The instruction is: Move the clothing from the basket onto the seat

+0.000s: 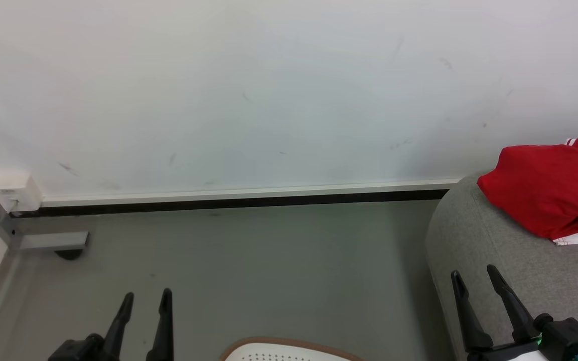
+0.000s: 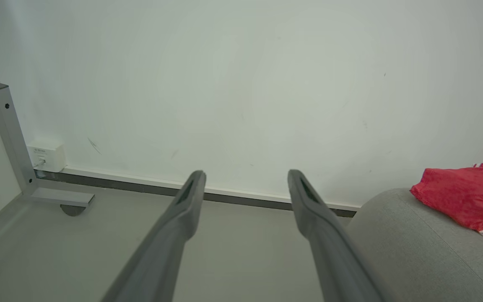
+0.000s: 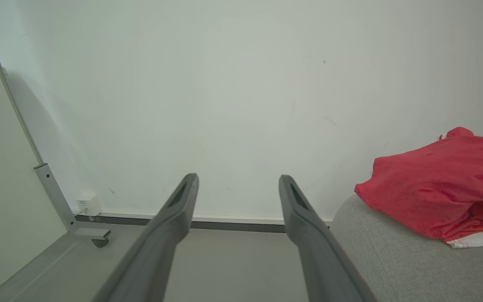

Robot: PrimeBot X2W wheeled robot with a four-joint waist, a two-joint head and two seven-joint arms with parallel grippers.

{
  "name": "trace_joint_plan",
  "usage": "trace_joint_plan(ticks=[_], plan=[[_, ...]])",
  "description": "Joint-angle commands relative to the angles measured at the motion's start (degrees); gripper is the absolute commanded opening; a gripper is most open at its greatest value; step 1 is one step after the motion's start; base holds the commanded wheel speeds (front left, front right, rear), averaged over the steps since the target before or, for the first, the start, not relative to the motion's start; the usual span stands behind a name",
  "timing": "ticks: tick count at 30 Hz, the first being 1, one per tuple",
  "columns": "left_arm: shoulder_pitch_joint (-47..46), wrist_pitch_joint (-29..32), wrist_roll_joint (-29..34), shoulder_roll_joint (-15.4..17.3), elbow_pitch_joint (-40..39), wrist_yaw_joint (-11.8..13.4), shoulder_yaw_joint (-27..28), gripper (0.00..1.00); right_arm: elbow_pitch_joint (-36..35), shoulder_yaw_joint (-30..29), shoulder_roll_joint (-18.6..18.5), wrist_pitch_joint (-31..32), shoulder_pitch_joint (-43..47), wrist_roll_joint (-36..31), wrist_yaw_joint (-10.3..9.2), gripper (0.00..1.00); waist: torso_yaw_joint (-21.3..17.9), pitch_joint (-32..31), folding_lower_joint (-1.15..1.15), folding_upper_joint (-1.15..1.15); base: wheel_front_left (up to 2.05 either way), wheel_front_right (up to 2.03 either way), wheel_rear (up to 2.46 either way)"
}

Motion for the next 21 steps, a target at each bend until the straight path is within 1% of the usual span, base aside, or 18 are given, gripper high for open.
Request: trace_joint_plan(ticks=[1, 21], plan=[[-0.40, -0.05, 0.97, -0.25, 0.50, -0.45, 0.48, 1.00, 0.33, -0.10, 0.14, -0.27, -0.34, -0.55, -0.15, 1.00, -0.19, 0.08, 0.00, 0.00, 0.00, 0.00, 0.00], [-0.50, -0.05, 3.56, -2.33, 2.45, -3.13, 3.14, 1.00, 1.22, 0.58, 1.00, -0.47, -1.30, -0.69, -0.15, 1.00, -1.15, 0.23, 0.00, 0.00, 0.00, 0.00, 0.00]])
